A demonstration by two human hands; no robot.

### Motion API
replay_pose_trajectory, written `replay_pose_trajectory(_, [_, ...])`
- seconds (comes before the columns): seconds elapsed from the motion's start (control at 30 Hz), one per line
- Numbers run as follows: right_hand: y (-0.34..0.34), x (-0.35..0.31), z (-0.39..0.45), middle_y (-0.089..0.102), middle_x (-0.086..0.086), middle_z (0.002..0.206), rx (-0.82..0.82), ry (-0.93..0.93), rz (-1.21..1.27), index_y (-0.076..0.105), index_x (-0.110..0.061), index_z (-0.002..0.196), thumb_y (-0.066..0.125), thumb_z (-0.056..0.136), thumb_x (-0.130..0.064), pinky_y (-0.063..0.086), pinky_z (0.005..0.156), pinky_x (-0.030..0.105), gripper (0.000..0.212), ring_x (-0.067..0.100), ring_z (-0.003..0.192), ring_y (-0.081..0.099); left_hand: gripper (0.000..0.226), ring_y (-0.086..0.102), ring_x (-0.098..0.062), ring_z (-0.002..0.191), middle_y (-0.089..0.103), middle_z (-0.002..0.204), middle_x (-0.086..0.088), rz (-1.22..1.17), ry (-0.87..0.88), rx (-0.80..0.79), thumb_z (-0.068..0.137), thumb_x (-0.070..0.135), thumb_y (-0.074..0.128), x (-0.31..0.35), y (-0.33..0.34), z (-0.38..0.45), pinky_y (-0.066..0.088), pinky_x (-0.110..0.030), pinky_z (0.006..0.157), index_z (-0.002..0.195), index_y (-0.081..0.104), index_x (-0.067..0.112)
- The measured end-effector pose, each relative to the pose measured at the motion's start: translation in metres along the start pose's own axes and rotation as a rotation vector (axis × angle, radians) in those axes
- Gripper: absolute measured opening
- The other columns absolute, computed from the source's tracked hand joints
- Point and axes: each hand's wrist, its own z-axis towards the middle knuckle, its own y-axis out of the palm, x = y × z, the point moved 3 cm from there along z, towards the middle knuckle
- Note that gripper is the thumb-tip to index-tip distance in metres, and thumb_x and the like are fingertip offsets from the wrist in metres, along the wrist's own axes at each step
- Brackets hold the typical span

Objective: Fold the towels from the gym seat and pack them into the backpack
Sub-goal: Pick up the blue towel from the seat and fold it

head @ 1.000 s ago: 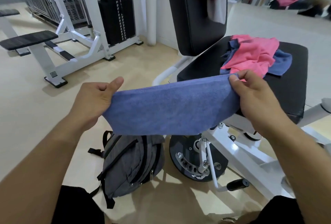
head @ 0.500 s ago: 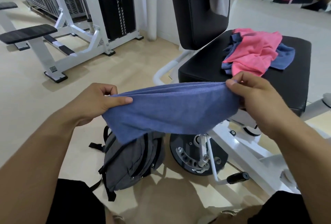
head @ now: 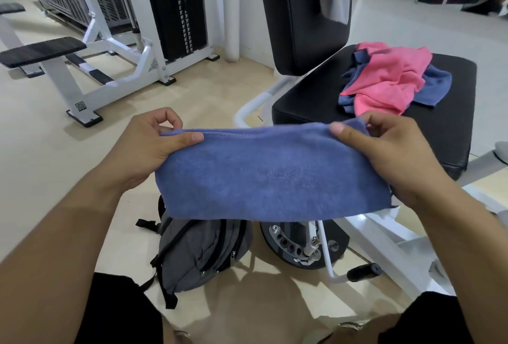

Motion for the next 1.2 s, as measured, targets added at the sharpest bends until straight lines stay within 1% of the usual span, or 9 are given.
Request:
replay_pose_trajectory(0.17, [-0.003, 0.003, 0.002, 0.054, -0.007, 0.069, 0.019, 0.007, 0.411, 0.058, -0.024, 0.071, 0.07, 0.091, -0.039, 0.04, 0.071, 0.034, 0.027, 0.011, 0.067, 0.05, 0.019, 0.07, 0.0, 0.071, 0.079, 0.08, 0.006, 0.085, 0.009, -0.098, 0.067, 0.038, 0.078, 0.005, 0.005, -0.007, 0.051, -0.01, 0.064, 0.079, 0.082, 0.025])
replay_pose_trajectory(0.33, [-0.003, 0.002, 0.001, 0.047, -0.01, 0.061, 0.314, -0.147, 0.036, 0.057, -0.013, 0.074, 0.065, 0.097, -0.04, 0.031, 0.053, 0.011, 0.036, 0.0, 0.056, 0.039, 0.02, 0.061, -0.004, 0.075, 0.073, 0.079, 0.01, 0.193, 0.084, -0.165, 0.095, 0.027, 0.064, 0.003, 0.009, -0.005, 0.046, -0.022, 0.079, 0.082, 0.077, 0.02])
replay_pose_trajectory(0.53, [0.013, -0.007, -0.008, 0.054, 0.016, 0.067, -0.017, -0.21, 0.092, 0.058, 0.0, 0.078, 0.071, 0.093, -0.031, 0.04, 0.058, 0.021, 0.037, 0.009, 0.061, 0.049, 0.017, 0.052, 0.001, 0.069, 0.061, 0.071, 0.02, 0.381, 0.105, -0.156, 0.093, 0.04, 0.058, -0.003, 0.011, -0.001, 0.038, -0.028, 0.074, 0.082, 0.064, 0.029])
replay_pose_trajectory(0.73, [0.048, -0.031, -0.035, 0.071, 0.006, 0.07, -0.299, -0.302, 0.06, 0.075, -0.019, 0.076, 0.086, 0.072, -0.042, 0.053, 0.062, 0.045, 0.026, 0.03, 0.068, 0.066, 0.057, 0.059, -0.001, 0.114, 0.065, 0.115, 0.021, 0.424, 0.371, -0.28, 0.063, 0.065, 0.078, 0.039, 0.068, -0.044, 0.044, -0.015, 0.096, 0.112, 0.064, 0.039])
replay_pose_trajectory(0.87, [0.058, -0.034, -0.039, 0.073, 0.0, 0.075, -0.354, -0.334, 0.03, 0.073, -0.023, 0.08, 0.091, 0.069, -0.037, 0.054, 0.066, 0.047, 0.025, 0.025, 0.068, 0.067, 0.043, 0.07, -0.018, 0.084, 0.074, 0.087, 0.002, 0.305, 0.362, -0.416, 0.068, 0.05, 0.087, 0.04, 0.094, -0.061, 0.055, -0.042, 0.078, 0.094, 0.074, 0.019])
replay_pose_trajectory(0.93, [0.051, -0.036, -0.037, 0.073, -0.001, 0.081, -0.34, -0.35, 0.018, 0.066, -0.025, 0.084, 0.092, 0.067, -0.04, 0.055, 0.066, 0.047, 0.035, 0.024, 0.069, 0.066, 0.035, 0.069, -0.023, 0.076, 0.073, 0.078, -0.004, 0.193, 0.358, -0.376, 0.071, 0.047, 0.084, 0.036, 0.095, -0.06, 0.056, -0.039, 0.071, 0.084, 0.075, 0.016])
replay_pose_trajectory(1.07, [0.021, -0.033, -0.027, 0.076, -0.005, 0.098, -0.389, -0.323, -0.008, 0.068, -0.025, 0.082, 0.077, 0.08, -0.05, 0.057, 0.079, 0.04, 0.027, 0.023, 0.086, 0.071, 0.017, 0.062, 0.001, 0.068, 0.071, 0.071, 0.017, 0.011, 0.342, -0.353, 0.072, 0.025, 0.087, 0.032, 0.089, -0.056, 0.049, -0.016, 0.067, 0.078, 0.077, 0.014])
replay_pose_trajectory(1.13, [0.01, -0.028, -0.021, 0.075, 0.0, 0.091, -0.401, -0.294, -0.048, 0.074, -0.023, 0.09, 0.062, 0.093, -0.046, 0.056, 0.079, 0.043, 0.026, 0.021, 0.085, 0.071, 0.015, 0.06, 0.001, 0.066, 0.068, 0.066, 0.017, -0.009, 0.386, -0.365, 0.07, 0.02, 0.09, 0.032, 0.085, -0.054, 0.047, -0.015, 0.067, 0.072, 0.076, 0.02])
replay_pose_trajectory(1.2, [0.009, -0.025, -0.02, 0.074, 0.0, 0.086, -0.422, -0.284, -0.068, 0.074, -0.02, 0.096, 0.057, 0.093, -0.041, 0.058, 0.077, 0.04, 0.027, 0.015, 0.08, 0.07, 0.021, 0.061, -0.009, 0.065, 0.068, 0.067, 0.004, 0.03, 0.464, -0.346, 0.068, 0.021, 0.092, 0.031, 0.081, -0.051, 0.048, -0.021, 0.066, 0.073, 0.077, 0.006])
